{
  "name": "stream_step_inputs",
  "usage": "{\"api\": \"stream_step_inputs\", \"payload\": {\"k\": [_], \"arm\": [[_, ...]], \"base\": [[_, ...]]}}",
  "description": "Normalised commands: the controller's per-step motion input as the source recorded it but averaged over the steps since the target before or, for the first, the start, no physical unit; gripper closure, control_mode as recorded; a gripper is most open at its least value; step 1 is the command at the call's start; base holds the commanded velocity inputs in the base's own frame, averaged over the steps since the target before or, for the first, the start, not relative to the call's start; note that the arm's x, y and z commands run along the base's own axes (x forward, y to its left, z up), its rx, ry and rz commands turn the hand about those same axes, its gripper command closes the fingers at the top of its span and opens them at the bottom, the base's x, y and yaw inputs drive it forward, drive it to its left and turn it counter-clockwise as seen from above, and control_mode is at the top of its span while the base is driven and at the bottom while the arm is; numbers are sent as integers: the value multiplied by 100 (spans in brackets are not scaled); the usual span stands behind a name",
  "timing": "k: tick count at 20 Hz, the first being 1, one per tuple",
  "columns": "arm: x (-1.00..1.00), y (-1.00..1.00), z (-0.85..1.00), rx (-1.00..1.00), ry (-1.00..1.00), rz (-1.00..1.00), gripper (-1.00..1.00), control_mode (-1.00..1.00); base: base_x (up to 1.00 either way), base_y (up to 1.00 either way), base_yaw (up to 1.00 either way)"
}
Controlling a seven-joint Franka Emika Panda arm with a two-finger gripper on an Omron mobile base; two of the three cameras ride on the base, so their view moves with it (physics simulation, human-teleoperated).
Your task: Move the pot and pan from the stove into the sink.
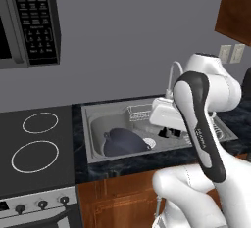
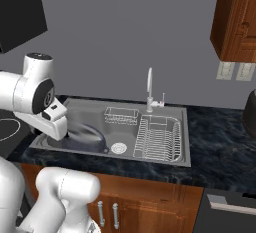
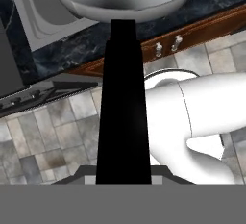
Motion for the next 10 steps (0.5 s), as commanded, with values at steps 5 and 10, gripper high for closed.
{"api": "stream_step_inputs", "payload": {"k": [5,10], "arm": [[39,-11,-14,0,0,1,100,-100],[5,-4,-4,0,0,0,100,-100]], "base": [[0,0,0],[0,0,0]]}}
